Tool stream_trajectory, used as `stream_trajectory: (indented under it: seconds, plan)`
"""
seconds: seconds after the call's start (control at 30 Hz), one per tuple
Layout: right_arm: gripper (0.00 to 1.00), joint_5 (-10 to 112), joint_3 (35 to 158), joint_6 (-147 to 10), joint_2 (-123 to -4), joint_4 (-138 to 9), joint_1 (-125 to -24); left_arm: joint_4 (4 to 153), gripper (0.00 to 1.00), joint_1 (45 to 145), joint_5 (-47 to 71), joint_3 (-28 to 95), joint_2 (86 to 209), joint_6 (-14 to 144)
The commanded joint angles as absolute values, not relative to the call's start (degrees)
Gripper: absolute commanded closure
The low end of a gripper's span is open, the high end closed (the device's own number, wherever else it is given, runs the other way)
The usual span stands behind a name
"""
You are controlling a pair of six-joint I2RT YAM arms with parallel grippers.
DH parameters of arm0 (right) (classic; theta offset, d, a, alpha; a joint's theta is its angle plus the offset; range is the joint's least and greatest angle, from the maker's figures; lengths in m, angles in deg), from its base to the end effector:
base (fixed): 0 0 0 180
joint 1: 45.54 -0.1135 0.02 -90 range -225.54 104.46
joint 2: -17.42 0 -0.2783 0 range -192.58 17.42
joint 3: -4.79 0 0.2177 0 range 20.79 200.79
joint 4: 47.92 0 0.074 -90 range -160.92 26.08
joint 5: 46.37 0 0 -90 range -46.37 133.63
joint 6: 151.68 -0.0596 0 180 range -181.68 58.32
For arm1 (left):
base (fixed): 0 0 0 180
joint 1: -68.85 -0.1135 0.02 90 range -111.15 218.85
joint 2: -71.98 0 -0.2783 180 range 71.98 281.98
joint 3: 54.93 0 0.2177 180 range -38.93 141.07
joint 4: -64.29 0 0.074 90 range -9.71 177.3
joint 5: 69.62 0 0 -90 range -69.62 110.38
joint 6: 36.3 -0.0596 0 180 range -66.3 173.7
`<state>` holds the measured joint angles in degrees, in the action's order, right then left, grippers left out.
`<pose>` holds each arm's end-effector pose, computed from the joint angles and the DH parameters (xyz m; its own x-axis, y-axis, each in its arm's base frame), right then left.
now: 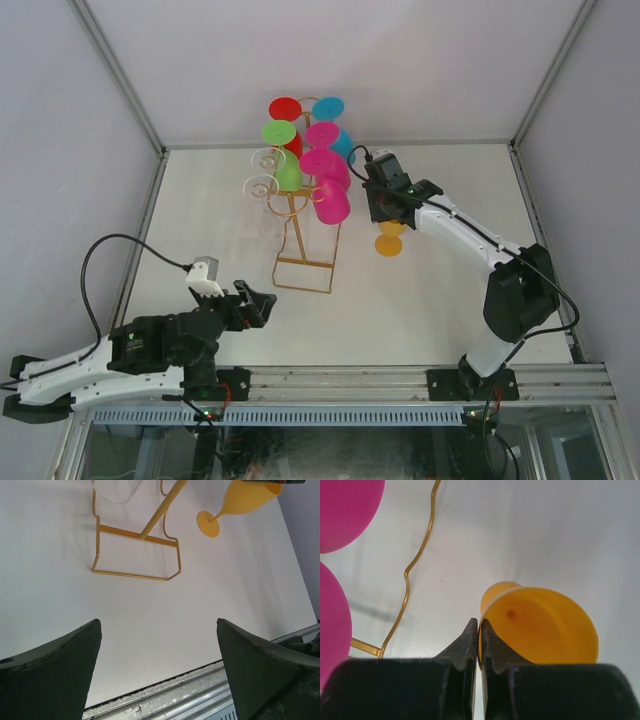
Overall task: Take the wine glass off the wine glass rack
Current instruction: Place the wine glass at the center of the board.
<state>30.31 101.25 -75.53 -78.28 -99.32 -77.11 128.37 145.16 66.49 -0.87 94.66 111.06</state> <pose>0.3046 0.1710 0.2913 -0.7317 -0.1762 -0.6584 -0.2161 0.9761 -0.0211 0.0526 -0.0346 0.2719 -0.5153 -0.3512 -0.7817 0.1782 0.8483 -0.4986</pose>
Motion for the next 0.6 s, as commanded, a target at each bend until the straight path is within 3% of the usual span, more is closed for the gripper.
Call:
stream_trajectory:
  seconds: [0.0, 0.57]
  plan:
    - [1.00, 29.9, 103.5, -74.6, -78.4, -100.1, -76.8, 127.1, 0.00, 144.8, 66.3, 1.5, 95.6, 109.0]
    - [0.93, 31.1, 106.6, -74.3, -78.5, -102.6, -75.5, 123.6, 0.00, 144.8, 65.3, -1.8, 96.2, 112.4]
